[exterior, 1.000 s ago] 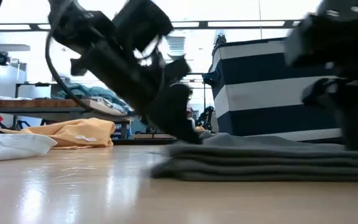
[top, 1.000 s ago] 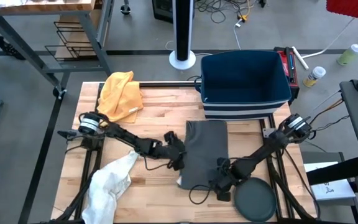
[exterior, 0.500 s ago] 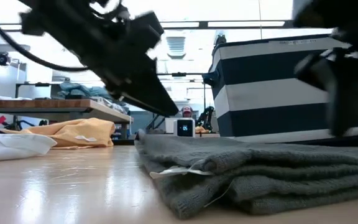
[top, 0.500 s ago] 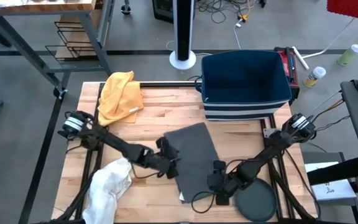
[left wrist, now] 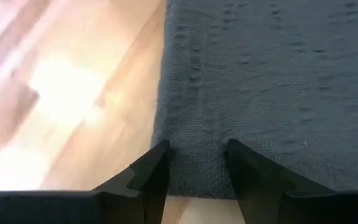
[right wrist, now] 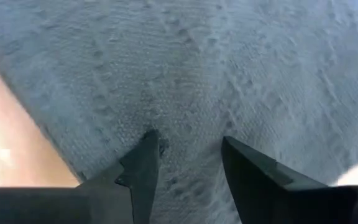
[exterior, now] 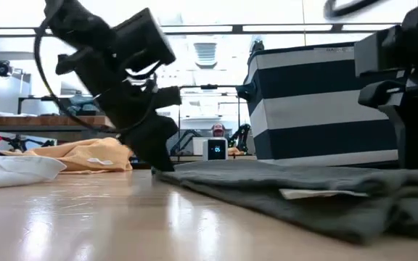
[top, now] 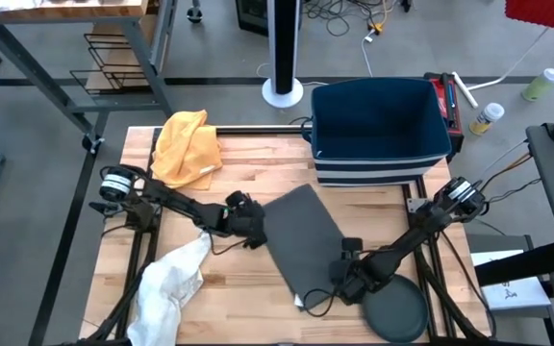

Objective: Fold kitchen towel into neat rectangle
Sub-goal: Fold the gray towel

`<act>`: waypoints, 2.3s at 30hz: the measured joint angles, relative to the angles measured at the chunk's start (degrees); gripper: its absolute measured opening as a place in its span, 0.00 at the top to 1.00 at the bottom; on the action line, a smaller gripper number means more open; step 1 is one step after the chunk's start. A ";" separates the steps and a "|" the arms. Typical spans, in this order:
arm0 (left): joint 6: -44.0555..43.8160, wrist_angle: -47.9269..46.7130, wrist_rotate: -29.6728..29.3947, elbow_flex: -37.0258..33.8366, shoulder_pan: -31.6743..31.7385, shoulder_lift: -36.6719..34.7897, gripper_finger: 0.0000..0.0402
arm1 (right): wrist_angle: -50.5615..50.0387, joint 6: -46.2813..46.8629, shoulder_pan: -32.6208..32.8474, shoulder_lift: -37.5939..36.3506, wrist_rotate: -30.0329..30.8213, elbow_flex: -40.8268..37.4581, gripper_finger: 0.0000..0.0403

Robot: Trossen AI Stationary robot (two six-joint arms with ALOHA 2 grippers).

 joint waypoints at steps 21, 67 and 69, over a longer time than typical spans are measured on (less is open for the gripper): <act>-6.45 7.23 -3.49 -2.05 -13.84 -5.92 0.62 | 13.30 4.59 0.23 1.56 -3.62 -0.91 0.58; 0.65 3.15 -4.85 -2.57 -33.28 -5.04 0.55 | 0.61 4.35 4.16 -2.21 -5.04 -0.27 0.58; 0.86 3.68 -4.81 -2.53 -33.32 -5.08 0.53 | 0.28 4.24 4.18 -2.21 -5.99 -0.27 0.58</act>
